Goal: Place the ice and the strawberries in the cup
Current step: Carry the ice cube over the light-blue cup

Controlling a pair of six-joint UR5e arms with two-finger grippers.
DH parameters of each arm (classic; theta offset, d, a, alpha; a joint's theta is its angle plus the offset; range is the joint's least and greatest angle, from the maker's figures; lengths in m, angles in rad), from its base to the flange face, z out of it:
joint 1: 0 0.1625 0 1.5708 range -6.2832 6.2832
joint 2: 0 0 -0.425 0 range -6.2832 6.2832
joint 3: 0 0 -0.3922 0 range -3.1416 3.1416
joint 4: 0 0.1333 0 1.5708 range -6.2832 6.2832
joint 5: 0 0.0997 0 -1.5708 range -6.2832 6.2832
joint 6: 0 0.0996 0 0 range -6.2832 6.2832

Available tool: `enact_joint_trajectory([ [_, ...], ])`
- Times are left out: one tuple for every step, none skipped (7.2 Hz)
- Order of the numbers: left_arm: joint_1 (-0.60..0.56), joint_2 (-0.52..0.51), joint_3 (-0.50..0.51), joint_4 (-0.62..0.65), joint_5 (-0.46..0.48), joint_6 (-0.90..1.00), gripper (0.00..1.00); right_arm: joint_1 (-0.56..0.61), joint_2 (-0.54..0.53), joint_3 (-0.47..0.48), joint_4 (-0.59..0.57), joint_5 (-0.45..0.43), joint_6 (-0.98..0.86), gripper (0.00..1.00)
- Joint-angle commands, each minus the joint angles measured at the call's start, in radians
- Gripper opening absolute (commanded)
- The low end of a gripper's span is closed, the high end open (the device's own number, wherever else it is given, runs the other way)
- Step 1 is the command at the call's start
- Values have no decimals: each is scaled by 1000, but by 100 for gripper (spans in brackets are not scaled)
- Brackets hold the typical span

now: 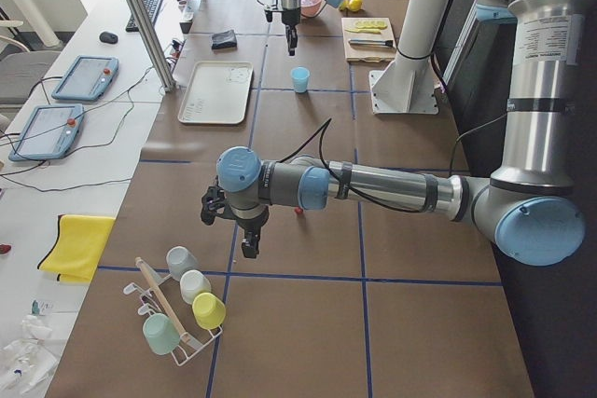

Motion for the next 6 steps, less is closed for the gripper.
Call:
enact_joint_trajectory([
  [0,0,1,-1,0,0,100,-49,38,-58,15,-57,35,0],
  [0,0,3,-1,0,0,100,-55,32,-58,12,-57,35,0],
  [0,-1,1,-1,0,0,100,-55,29,-52,-5,-53,33,1],
  [0,0,3,-1,0,0,100,-55,31,-46,-48,-50,33,1],
  [0,0,3,-1,0,0,100,-55,31,-41,-56,-48,33,1],
  [0,-1,3,-1,0,0,100,-57,29,-43,-56,-48,33,4],
])
